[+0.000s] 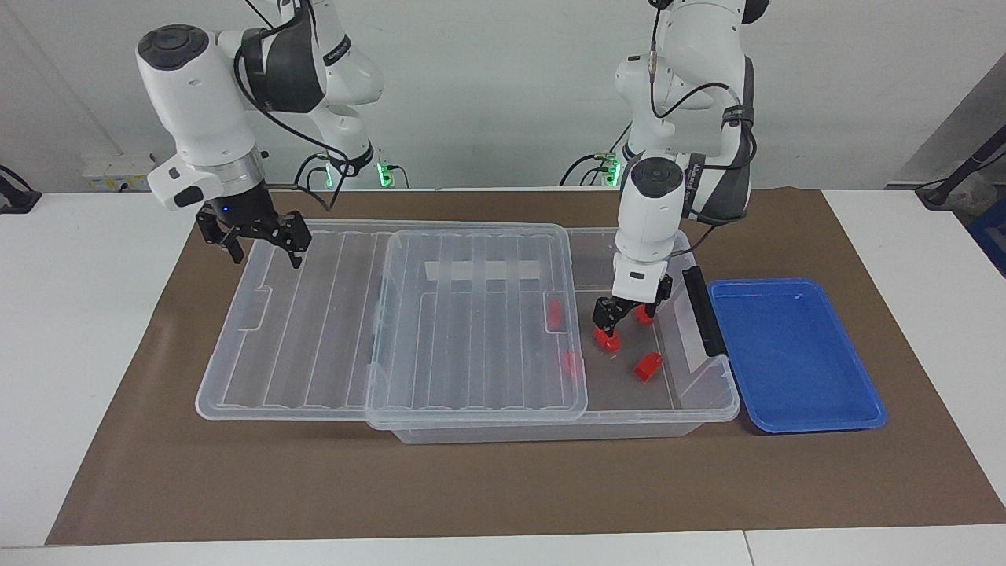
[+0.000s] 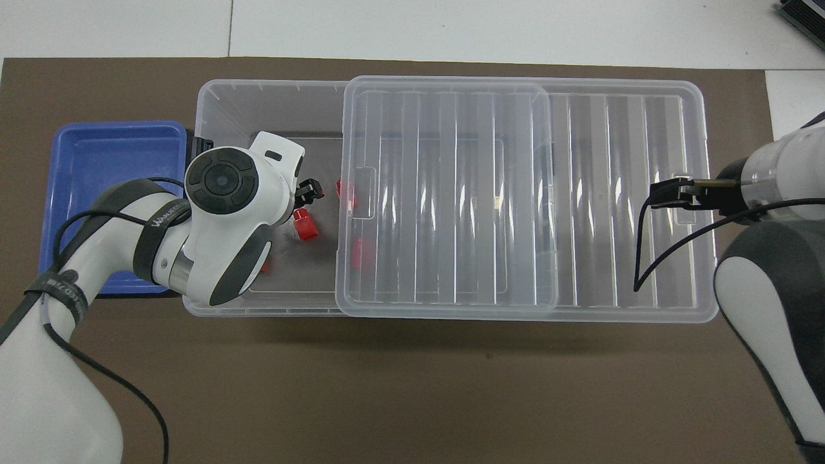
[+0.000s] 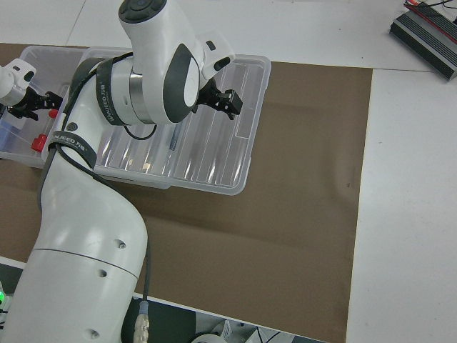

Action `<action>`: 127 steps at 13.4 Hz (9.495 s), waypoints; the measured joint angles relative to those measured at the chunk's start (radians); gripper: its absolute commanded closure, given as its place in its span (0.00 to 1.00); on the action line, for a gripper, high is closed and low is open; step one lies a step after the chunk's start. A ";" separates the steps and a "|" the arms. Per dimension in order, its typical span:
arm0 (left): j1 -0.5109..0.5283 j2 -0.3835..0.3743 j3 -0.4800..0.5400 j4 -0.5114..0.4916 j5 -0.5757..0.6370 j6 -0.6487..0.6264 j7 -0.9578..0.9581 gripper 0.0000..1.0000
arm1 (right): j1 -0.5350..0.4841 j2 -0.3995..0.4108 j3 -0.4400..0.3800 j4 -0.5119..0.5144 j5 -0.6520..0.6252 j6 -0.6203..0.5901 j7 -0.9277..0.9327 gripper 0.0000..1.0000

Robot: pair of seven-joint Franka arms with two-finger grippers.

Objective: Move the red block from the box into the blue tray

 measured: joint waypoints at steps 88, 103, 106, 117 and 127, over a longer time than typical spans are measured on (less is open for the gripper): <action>0.406 -0.308 -0.009 0.299 -0.217 -0.636 1.025 0.00 | 0.180 0.026 -0.002 -0.197 0.035 0.211 -0.121 1.00; 0.407 -0.307 -0.007 0.350 -0.208 -0.692 1.026 0.00 | -0.011 -0.059 -0.020 -0.152 0.040 0.089 -0.021 0.00; 0.398 -0.307 -0.008 0.333 -0.208 -0.683 1.026 0.00 | -0.045 -0.058 -0.020 -0.067 0.040 0.022 -0.001 0.00; 0.384 -0.311 -0.001 0.319 -0.206 -0.667 1.026 0.00 | -0.040 0.044 -0.015 0.211 0.041 -0.253 0.000 0.00; 0.384 -0.311 0.005 0.319 -0.206 -0.667 1.026 0.00 | -0.038 0.043 -0.010 0.205 0.042 -0.276 0.000 0.00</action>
